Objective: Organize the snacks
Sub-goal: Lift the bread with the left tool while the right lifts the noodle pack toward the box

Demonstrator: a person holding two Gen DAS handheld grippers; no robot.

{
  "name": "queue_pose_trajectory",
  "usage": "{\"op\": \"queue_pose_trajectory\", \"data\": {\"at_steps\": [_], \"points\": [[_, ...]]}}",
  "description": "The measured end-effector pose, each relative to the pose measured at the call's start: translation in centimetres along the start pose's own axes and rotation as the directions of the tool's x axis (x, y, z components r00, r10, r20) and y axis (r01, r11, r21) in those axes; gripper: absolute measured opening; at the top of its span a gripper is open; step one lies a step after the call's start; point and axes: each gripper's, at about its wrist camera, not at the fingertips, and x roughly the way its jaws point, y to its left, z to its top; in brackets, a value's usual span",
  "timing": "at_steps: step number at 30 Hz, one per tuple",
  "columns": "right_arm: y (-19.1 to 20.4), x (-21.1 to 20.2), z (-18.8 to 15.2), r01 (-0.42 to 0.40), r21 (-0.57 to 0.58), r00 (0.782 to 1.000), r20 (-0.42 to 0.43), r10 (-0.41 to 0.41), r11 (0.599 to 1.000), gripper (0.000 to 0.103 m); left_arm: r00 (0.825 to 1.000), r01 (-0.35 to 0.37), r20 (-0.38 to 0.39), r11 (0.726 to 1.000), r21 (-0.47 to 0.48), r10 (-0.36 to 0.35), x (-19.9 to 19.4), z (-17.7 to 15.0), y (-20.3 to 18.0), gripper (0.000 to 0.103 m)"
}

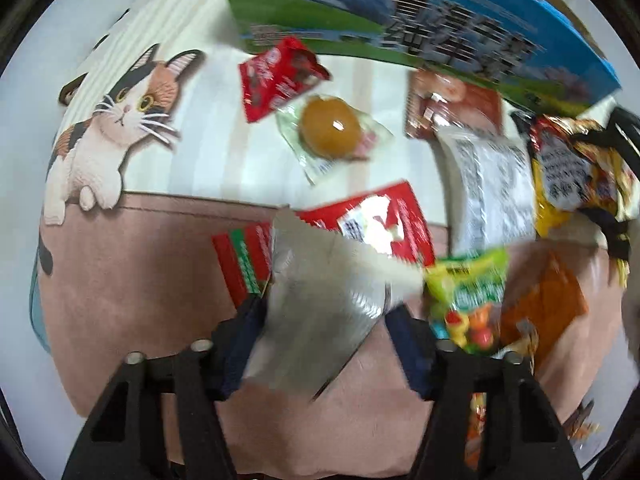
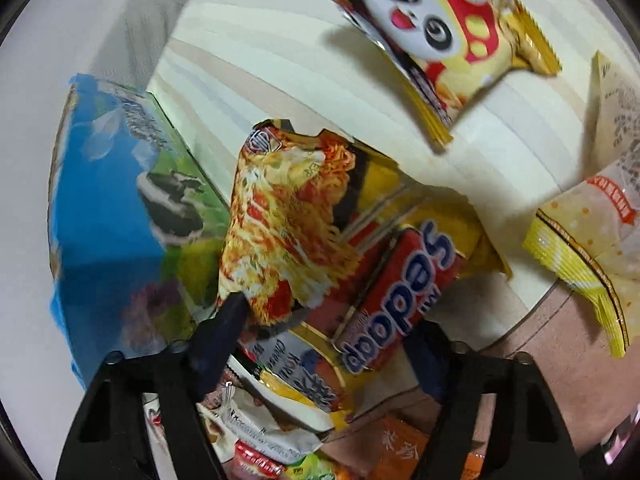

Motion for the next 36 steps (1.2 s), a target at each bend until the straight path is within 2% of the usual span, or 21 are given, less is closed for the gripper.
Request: {"op": "queue_pose_trajectory", "data": {"at_steps": [2,3,7,8,12,15,16,18,19,20,23,24,26,29,33,34,36], "points": [[0.2,-0.5,-0.4,-0.005,-0.043,1.000,0.026,0.006,0.999,0.062,1.000,0.006,0.005,1.000,-0.020,-0.006,-0.1,1.0,0.2,0.053],[0.2,-0.8,-0.4,-0.007,-0.065,0.999,0.035,0.009,0.998,0.061,1.000,0.008,0.009,1.000,-0.016,-0.008,-0.2,2.8,0.1,0.053],[-0.6,-2.2,-0.7,-0.007,-0.145,0.999,0.041,0.013,0.989,0.059,1.000,-0.015,0.021,1.000,0.006,0.015,-0.6,4.9,-0.3,0.053],[-1.1,-2.5,-0.5,-0.005,-0.159,0.999,0.036,0.011,0.987,0.059,1.000,-0.014,0.018,1.000,0.009,0.014,0.2,6.4,-0.9,0.053],[-3.0,-3.8,0.1,0.001,-0.224,0.999,-0.050,-0.013,0.975,0.059,1.000,-0.008,0.005,0.999,0.043,0.008,-0.1,8.0,-1.8,0.053],[-4.5,-4.9,0.7,0.036,-0.282,0.988,-0.135,-0.077,0.959,0.060,1.000,-0.002,0.003,0.998,0.059,0.002,0.9,7.6,-3.7,0.053],[-4.8,-5.2,0.8,0.044,-0.279,0.984,-0.155,-0.090,0.959,0.062,1.000,0.004,0.000,0.998,0.056,-0.004,0.8,7.7,-3.9,0.053],[-4.9,-5.7,1.6,0.074,-0.248,0.980,-0.163,-0.117,0.966,0.076,1.000,0.020,-0.003,0.999,0.042,-0.020,0.9,7.6,-4.1,0.053],[-4.9,-6.5,2.1,0.079,-0.223,0.985,-0.134,-0.110,0.972,0.095,0.999,0.035,-0.006,0.999,0.031,-0.035,1.0,7.7,-4.0,0.053],[-4.7,-7.2,2.4,0.085,-0.211,0.988,-0.108,-0.110,0.974,0.103,0.999,0.046,-0.005,0.999,0.024,-0.045,1.8,7.5,-3.2,0.053],[-3.3,-7.8,2.7,0.120,-0.198,0.989,-0.064,-0.135,0.973,0.103,0.995,0.103,0.000,0.995,-0.003,-0.103,1.5,7.5,-1.6,0.053],[-2.7,-7.4,2.8,0.150,-0.207,0.984,-0.062,-0.166,0.967,0.103,0.994,0.106,0.017,0.994,-0.002,-0.106,0.8,7.6,-0.7,0.053],[-0.6,-5.8,2.2,0.253,-0.244,0.961,-0.051,-0.273,0.936,0.103,0.995,0.091,0.042,0.996,0.011,-0.092,-0.1,7.2,0.4,0.056],[0.6,-3.2,1.9,0.348,-0.259,0.926,-0.058,-0.374,0.901,0.103,0.997,0.061,0.052,0.998,0.035,-0.062,-0.8,6.9,1.7,0.058],[0.8,-0.9,1.7,0.466,-0.332,0.863,-0.034,-0.505,0.820,0.103,0.998,0.054,0.016,0.997,0.054,-0.055,0.0,6.2,2.3,0.058],[0.8,-0.9,1.4,0.482,-0.374,0.853,-0.009,-0.523,0.792,0.103,0.999,0.043,0.005,0.997,0.063,-0.044,0.4,5.9,2.3,0.058],[0.9,-1.5,0.8,0.469,-0.456,0.857,0.026,-0.515,0.757,0.102,0.999,0.032,-0.010,0.996,0.080,-0.032,1.3,5.3,2.0,0.058]]}}
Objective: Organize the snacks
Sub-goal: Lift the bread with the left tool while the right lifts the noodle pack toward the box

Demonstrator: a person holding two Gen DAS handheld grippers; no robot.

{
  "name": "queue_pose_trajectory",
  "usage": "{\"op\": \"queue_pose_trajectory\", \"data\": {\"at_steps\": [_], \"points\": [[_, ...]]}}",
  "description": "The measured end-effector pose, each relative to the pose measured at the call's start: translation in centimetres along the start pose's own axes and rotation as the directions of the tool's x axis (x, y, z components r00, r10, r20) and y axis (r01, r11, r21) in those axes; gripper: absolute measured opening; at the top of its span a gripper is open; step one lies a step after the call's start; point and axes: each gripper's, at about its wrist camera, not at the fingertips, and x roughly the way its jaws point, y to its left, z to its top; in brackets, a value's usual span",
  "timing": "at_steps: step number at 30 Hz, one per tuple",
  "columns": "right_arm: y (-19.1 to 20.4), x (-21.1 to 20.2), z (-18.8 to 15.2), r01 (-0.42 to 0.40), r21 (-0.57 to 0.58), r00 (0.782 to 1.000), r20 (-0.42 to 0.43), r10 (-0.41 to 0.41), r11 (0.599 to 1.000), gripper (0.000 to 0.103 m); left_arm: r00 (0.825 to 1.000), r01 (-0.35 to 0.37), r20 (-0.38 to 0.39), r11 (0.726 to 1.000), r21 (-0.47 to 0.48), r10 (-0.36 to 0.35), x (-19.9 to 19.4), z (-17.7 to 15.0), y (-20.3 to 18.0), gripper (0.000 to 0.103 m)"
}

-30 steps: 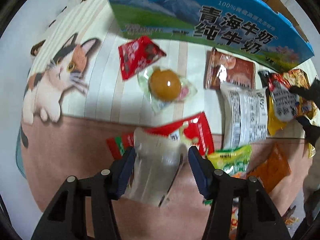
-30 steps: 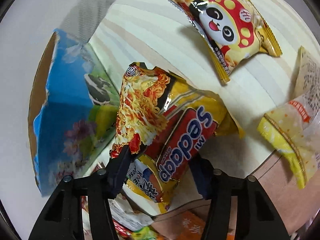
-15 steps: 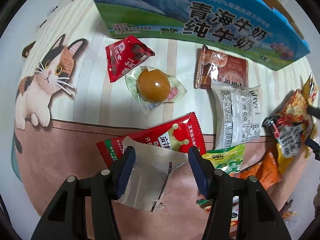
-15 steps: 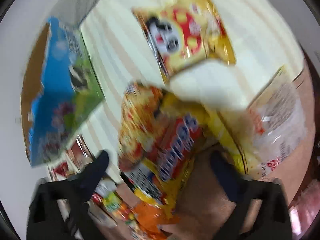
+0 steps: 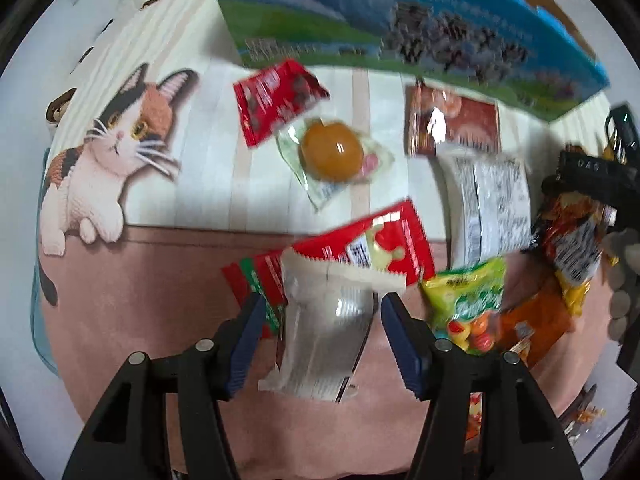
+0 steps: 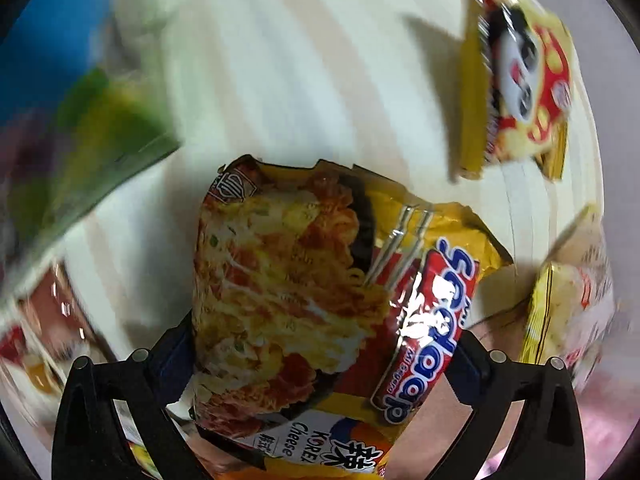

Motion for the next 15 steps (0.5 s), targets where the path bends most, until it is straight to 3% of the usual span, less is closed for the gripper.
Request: {"op": "queue_pose_trajectory", "data": {"at_steps": [4,9,15], "points": [[-0.2,-1.2,-1.3,0.018,-0.217,0.999,0.032,-0.011,0.976,0.091,0.999,0.001,-0.041,1.000,0.012,-0.001,1.8,-1.1,-0.1,0.058],[-1.1,-3.2,-3.3,-0.009,-0.416,1.000,0.024,0.021,0.909,0.090,0.998,-0.022,-0.062,1.000,0.012,0.023,4.3,-2.2,-0.4,0.058],[0.1,-3.2,-5.3,0.070,-0.560,0.998,0.047,-0.052,0.826,0.092,0.994,-0.070,-0.081,0.997,0.022,0.072,7.6,-2.9,-1.5,0.070]]}}
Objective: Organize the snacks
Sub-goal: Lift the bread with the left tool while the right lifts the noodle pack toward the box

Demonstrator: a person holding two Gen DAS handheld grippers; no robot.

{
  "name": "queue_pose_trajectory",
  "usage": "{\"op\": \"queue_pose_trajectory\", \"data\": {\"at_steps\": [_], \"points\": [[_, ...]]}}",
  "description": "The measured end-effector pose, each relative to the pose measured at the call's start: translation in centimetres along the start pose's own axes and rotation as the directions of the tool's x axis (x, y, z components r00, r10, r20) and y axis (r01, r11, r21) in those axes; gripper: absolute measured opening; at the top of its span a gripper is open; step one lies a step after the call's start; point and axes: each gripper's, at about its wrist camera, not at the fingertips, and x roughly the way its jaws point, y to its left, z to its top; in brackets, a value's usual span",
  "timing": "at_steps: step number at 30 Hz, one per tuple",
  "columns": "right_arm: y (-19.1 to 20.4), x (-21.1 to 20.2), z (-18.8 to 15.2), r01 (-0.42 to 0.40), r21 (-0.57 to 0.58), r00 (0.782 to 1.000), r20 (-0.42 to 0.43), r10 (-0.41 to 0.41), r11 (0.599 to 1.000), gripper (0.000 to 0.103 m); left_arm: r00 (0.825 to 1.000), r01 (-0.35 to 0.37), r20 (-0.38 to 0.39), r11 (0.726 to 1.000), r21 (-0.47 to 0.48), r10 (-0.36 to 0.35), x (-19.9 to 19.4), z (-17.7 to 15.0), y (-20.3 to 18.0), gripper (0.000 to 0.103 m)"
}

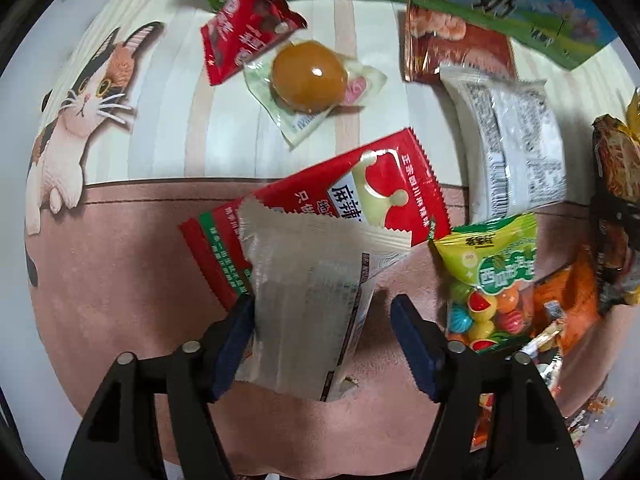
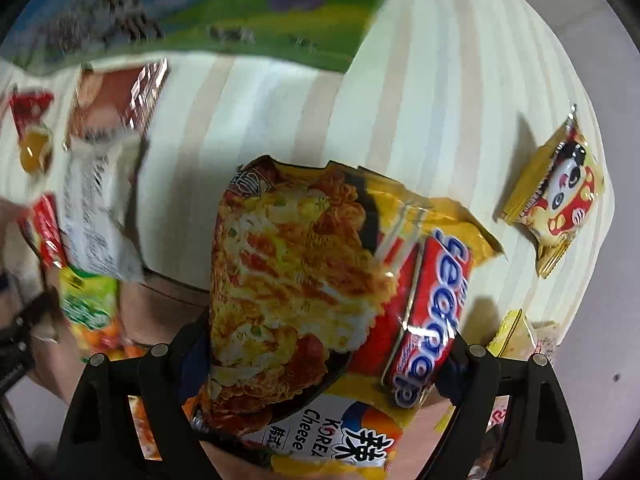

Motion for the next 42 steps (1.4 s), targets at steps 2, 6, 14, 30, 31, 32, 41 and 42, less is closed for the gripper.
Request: {"op": "queue_pose_trajectory", "data": {"at_steps": [2,6,14,30,31,32,41,42], "points": [[-0.2,0.2,-0.3,0.021,-0.002,1.000,0.006,-0.021,1.000,0.097,0.999,-0.034,-0.004,0.999,0.005,0.034,1.1,0.0,-0.5,0.070],[0.2,-0.3,-3.1,-0.026,0.057,0.999,0.035,0.024,0.998,0.100,0.999,-0.024,0.026,0.999,-0.037,0.025,2.1,-0.3,0.2,0.060],[-2.0,-1.5,-8.2,-0.051,0.193,0.998,0.048,0.043,0.980,0.100,0.998,0.054,0.048,0.979,-0.197,-0.045,2.6,-2.0,5.8,0.058],[-5.6,-3.2,-15.6,-0.096,0.317,0.978,0.207,0.030,0.943,0.088,0.992,0.040,0.126,0.972,-0.231,-0.010,5.7,-4.6,5.7,0.057],[-5.3,-3.8,-16.0,-0.109,0.325,0.975,0.217,0.038,0.939,0.088,0.990,0.053,0.142,0.973,-0.226,-0.021,4.9,-4.6,5.6,0.057],[-5.8,-4.4,-16.4,-0.119,0.328,0.973,0.226,0.044,0.937,0.088,0.988,0.065,0.154,0.972,-0.224,-0.030,4.2,-4.6,5.7,0.057],[-8.1,-15.5,-19.7,-0.318,0.255,0.897,0.393,0.202,0.913,0.088,0.941,0.224,0.289,0.964,-0.142,-0.176,-7.3,1.0,6.1,0.057],[-8.4,-17.4,-19.7,-0.337,0.233,0.880,0.421,0.218,0.912,0.088,0.932,0.245,0.306,0.962,-0.125,-0.197,-8.5,2.3,5.9,0.057]]}}
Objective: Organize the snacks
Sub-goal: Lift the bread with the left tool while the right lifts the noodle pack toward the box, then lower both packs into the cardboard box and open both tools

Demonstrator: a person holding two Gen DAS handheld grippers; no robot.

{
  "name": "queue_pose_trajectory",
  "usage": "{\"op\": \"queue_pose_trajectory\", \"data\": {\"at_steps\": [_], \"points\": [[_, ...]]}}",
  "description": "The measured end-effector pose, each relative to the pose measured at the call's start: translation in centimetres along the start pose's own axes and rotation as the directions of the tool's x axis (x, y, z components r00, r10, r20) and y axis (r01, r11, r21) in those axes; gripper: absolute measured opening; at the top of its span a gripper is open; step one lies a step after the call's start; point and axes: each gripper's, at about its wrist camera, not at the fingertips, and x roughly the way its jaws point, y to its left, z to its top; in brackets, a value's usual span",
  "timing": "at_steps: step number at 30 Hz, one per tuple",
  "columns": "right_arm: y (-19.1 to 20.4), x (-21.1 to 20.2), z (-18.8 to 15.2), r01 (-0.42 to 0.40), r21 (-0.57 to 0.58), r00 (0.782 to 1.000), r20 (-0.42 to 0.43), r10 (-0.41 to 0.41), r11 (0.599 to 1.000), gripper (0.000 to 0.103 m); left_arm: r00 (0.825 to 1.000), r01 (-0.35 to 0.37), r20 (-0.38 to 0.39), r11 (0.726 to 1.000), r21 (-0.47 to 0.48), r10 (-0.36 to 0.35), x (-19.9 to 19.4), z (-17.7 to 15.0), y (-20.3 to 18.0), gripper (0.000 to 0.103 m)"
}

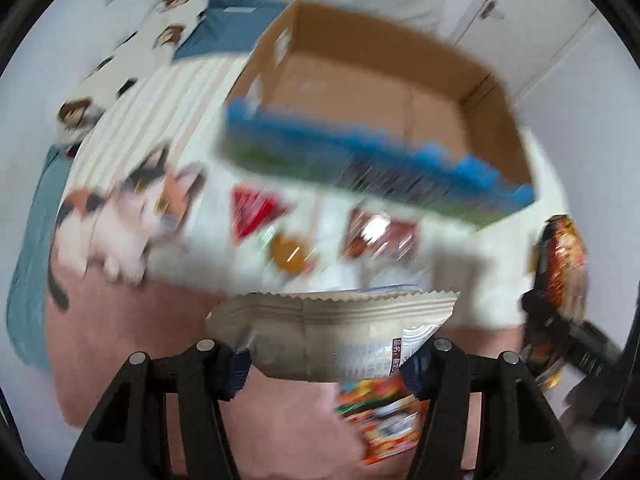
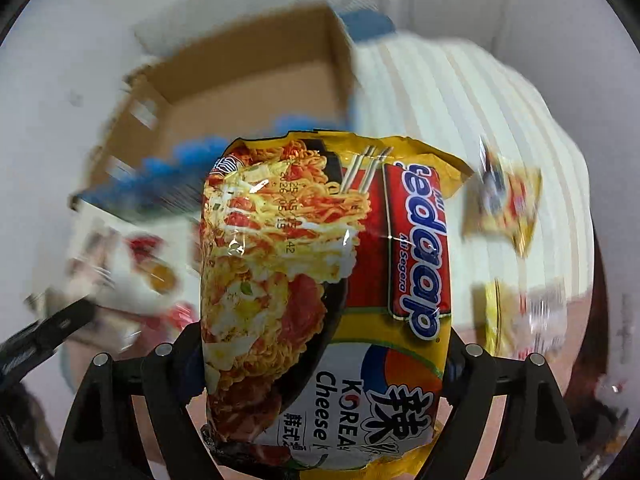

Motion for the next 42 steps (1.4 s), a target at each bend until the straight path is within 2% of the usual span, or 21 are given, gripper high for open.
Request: {"op": "queue_pose_trajectory", "data": {"at_steps": [2,6,9,10,13,15,16,18,19,22,28,30,31,32,33,34,35,38,42], "points": [[0.2,-2.6,1.2,-0.046,-0.015,0.999,0.025,0.047,0.999,0.088,0.999,0.043,0.012,0.999,0.011,-0.043,-1.5,3.3,-2.0,0.057],[0.9,-5.6,6.2,-0.113,-0.051,0.991,0.066,0.117,0.992,0.088,0.994,0.110,-0.007,0.994,0.027,-0.110,-2.3,10.6,-4.3,0.057],[1.3,-5.4,9.1,-0.105,-0.066,0.990,0.086,0.111,0.992,0.088,0.992,0.119,-0.050,0.992,0.040,-0.117,-0.4,16.5,-5.0,0.058],[0.8,-4.6,11.2,-0.099,-0.064,0.991,0.087,0.105,0.993,0.088,0.992,0.112,-0.063,0.993,0.046,-0.109,0.5,18.2,-5.1,0.058],[-0.5,-3.0,14.2,-0.076,-0.058,0.994,0.077,0.080,0.995,0.088,0.989,0.100,-0.113,0.993,0.061,-0.093,3.0,22.6,-5.6,0.058],[-1.9,-1.5,16.5,-0.060,-0.053,0.996,0.055,0.063,0.997,0.088,0.986,0.091,-0.144,0.994,0.055,-0.082,4.8,24.5,-5.5,0.058],[-2.6,-0.9,17.4,-0.059,-0.048,0.997,0.038,0.061,0.997,0.088,0.979,0.105,-0.183,0.993,0.054,-0.093,6.4,25.6,-5.4,0.058],[-3.8,0.6,18.4,-0.050,-0.042,0.999,0.000,0.050,0.998,0.088,0.963,0.112,-0.250,0.993,0.036,-0.100,8.5,26.6,-5.1,0.058],[-3.4,1.6,19.3,-0.046,-0.048,0.999,-0.024,0.045,0.998,0.088,0.947,0.124,-0.300,0.992,0.029,-0.110,10.3,27.2,-5.0,0.058],[-2.6,5.6,20.1,-0.034,-0.057,0.995,-0.091,0.029,0.998,0.088,0.922,0.111,-0.377,0.993,0.031,-0.091,13.7,27.5,-5.0,0.058],[-4.0,9.8,20.0,0.013,-0.088,0.984,-0.175,-0.028,0.996,0.088,0.880,0.098,-0.471,0.993,0.068,-0.054,18.0,27.8,-5.9,0.058],[-4.7,10.7,20.2,0.038,-0.093,0.978,-0.203,-0.056,0.995,0.089,0.856,0.075,-0.517,0.994,0.077,-0.025,19.5,27.8,-6.4,0.058],[-5.0,11.1,20.3,0.050,-0.097,0.975,-0.213,-0.070,0.994,0.090,0.853,0.080,-0.521,0.993,0.081,-0.027,19.9,27.9,-6.6,0.058],[-4.9,11.4,20.4,0.060,-0.104,0.973,-0.214,-0.081,0.993,0.092,0.861,0.070,-0.508,0.994,0.086,-0.016,19.9,28.0,-6.6,0.061],[-4.2,11.8,20.8,0.062,-0.113,0.974,-0.210,-0.085,0.992,0.095,0.880,0.051,-0.475,0.994,0.095,0.000,19.7,28.3,-6.7,0.071],[-4.0,11.8,21.0,0.061,-0.122,0.977,-0.197,-0.084,0.991,0.100,0.892,0.051,-0.452,0.994,0.095,-0.002,19.4,28.4,-6.8,0.078],[-4.0,11.5,21.1,0.066,-0.133,0.978,-0.185,-0.091,0.989,0.101,0.900,0.052,-0.435,0.994,0.091,-0.007,19.2,28.6,-6.8,0.093],[-4.8,10.2,21.1,0.067,-0.135,0.983,-0.163,-0.089,0.989,0.101,0.928,0.056,-0.372,0.996,0.076,-0.023,18.2,28.8,-6.8,0.095],[-3.9,9.8,22.2,0.085,-0.144,0.985,-0.136,-0.105,0.986,0.102,0.953,0.066,-0.302,0.995,0.071,-0.041,16.6,28.4,-6.5,0.100]]}}
